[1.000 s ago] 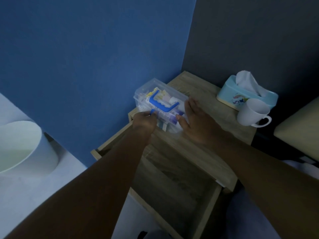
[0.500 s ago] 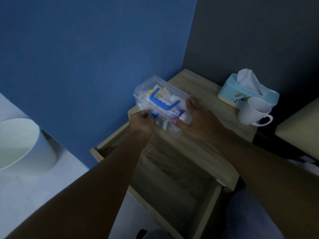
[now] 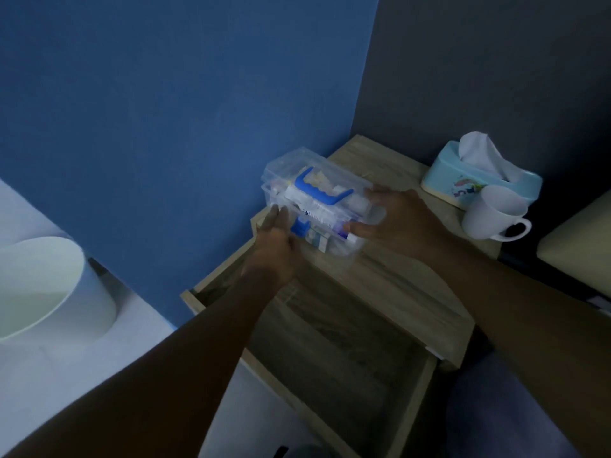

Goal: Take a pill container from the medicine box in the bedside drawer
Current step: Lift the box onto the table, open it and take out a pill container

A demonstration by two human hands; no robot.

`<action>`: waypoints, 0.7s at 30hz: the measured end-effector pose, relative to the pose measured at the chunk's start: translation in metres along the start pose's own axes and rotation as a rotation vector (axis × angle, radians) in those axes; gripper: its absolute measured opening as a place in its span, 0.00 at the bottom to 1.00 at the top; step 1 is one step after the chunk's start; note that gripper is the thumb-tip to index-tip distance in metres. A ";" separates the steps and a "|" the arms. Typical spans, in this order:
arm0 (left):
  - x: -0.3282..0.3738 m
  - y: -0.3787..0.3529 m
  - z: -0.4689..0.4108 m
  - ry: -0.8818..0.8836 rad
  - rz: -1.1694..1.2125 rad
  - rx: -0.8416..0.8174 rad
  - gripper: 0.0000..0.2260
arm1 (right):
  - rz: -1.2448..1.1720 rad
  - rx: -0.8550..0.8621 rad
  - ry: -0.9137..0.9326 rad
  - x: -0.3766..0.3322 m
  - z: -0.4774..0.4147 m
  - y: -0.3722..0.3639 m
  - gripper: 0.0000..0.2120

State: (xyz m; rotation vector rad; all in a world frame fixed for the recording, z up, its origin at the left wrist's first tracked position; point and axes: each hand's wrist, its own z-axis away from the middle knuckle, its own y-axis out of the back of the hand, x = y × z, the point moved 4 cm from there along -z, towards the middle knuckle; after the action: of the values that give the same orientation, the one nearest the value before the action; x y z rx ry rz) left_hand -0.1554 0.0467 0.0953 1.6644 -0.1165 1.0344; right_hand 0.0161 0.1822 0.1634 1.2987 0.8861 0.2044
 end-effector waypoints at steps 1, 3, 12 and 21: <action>0.001 0.000 -0.002 -0.007 -0.048 -0.034 0.30 | -0.047 0.012 0.004 0.001 -0.001 0.005 0.43; 0.006 0.002 -0.006 -0.071 -0.115 -0.058 0.33 | -0.174 0.031 -0.011 0.002 -0.003 0.015 0.37; 0.005 0.000 -0.026 -0.225 -0.393 -0.091 0.37 | -0.644 0.441 -0.039 0.020 -0.036 0.062 0.11; 0.006 0.003 -0.026 -0.186 -0.395 -0.129 0.41 | 0.224 0.515 0.031 0.032 -0.061 0.067 0.23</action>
State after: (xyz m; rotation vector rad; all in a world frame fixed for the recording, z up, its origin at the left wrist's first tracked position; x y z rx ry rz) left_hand -0.1681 0.0697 0.1015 1.5815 0.0240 0.5631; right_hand 0.0192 0.2673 0.2090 1.8815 0.8473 0.1773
